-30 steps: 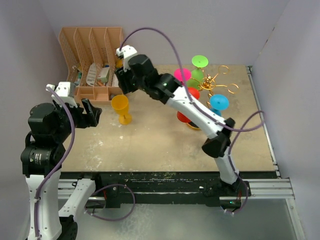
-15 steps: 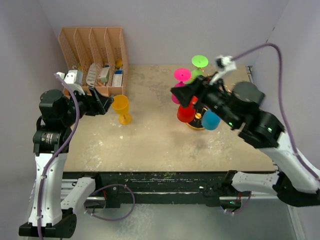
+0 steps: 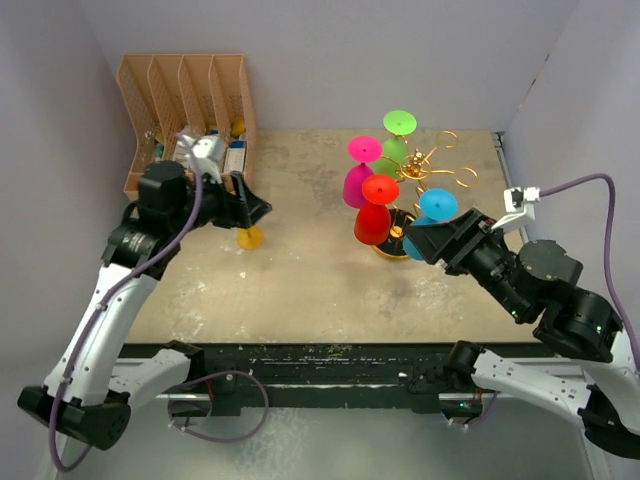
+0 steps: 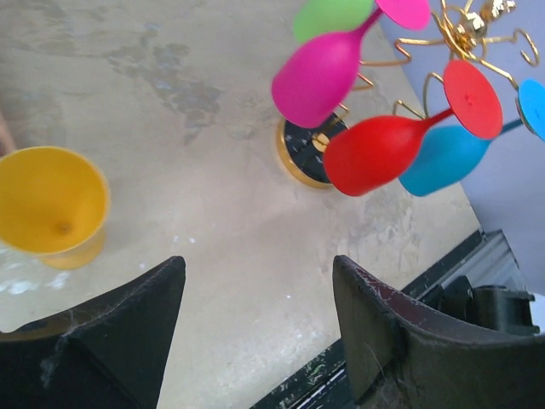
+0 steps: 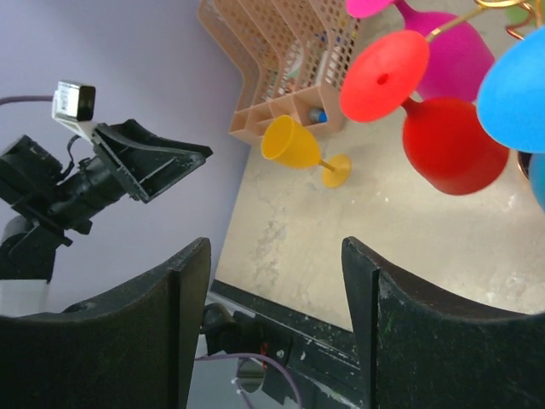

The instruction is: Take the wine glass off the wine glass rack

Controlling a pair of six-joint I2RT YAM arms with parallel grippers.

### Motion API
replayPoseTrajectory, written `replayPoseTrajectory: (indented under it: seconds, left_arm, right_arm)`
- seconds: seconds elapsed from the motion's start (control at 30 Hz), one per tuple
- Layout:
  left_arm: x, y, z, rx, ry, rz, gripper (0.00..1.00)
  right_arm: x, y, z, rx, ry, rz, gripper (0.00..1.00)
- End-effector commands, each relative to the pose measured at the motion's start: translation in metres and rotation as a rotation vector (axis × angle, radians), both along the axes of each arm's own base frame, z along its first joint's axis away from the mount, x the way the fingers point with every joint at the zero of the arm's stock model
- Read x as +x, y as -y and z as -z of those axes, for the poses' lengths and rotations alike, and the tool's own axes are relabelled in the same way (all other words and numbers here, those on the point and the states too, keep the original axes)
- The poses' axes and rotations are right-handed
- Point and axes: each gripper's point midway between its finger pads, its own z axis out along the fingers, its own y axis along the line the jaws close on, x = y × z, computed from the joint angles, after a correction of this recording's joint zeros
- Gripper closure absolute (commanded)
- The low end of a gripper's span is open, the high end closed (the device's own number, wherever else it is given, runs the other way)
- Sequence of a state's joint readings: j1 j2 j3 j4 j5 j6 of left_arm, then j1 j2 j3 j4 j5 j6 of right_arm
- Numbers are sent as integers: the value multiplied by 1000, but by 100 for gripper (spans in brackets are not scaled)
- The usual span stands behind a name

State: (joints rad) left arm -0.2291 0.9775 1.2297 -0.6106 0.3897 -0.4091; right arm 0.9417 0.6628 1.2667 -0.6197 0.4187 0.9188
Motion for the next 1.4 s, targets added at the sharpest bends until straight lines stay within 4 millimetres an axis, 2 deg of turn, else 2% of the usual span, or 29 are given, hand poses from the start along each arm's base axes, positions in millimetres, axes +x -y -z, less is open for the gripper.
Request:
replayPoseTrajectory:
  seconds: [0.0,0.1,0.2,0.3,0.4,0.53,0.6,0.67,0.8,0.93,1.07,1.23,1.37]
  left_arm:
    - [4,40,-10,43,64,25,26]
    - [-2,57,-10,48,84,19,25]
    - [-5,57,-15,10,104,11,24]
    - [-8,60,-14,-3,95,29,24]
    - [-12,63,-11,-10,82,48,24]
    - [-18,57,-11,-8,102,47,24]
    - [-21,55,-11,-4,112,48,24]
    - [-23,53,-10,3,120,49,24]
    - [-23,51,-4,26,115,51,24]
    - [-21,54,4,36,102,63,24]
    - [-21,58,8,23,96,74,24]
    - [-17,62,10,18,93,81,24]
    - [-18,62,9,17,98,83,24]
  right_arm:
    - [8,4,18,1,-68,76,33]
    - [7,14,19,38,-89,115,31]
    - [6,31,26,73,-124,191,29]
    - [4,34,33,88,-170,210,29]
    - [2,19,44,106,-198,162,29]
    - [2,-19,59,154,-197,27,31]
    - [4,-30,68,175,-190,-5,31]
    - [6,-31,72,212,-170,-3,31]
    - [10,-10,72,264,-144,86,32]
    - [7,26,71,304,-130,204,33]
    - [5,58,69,282,-125,312,31]
    - [9,74,75,211,-156,405,27]
    - [13,89,72,216,-176,503,28]
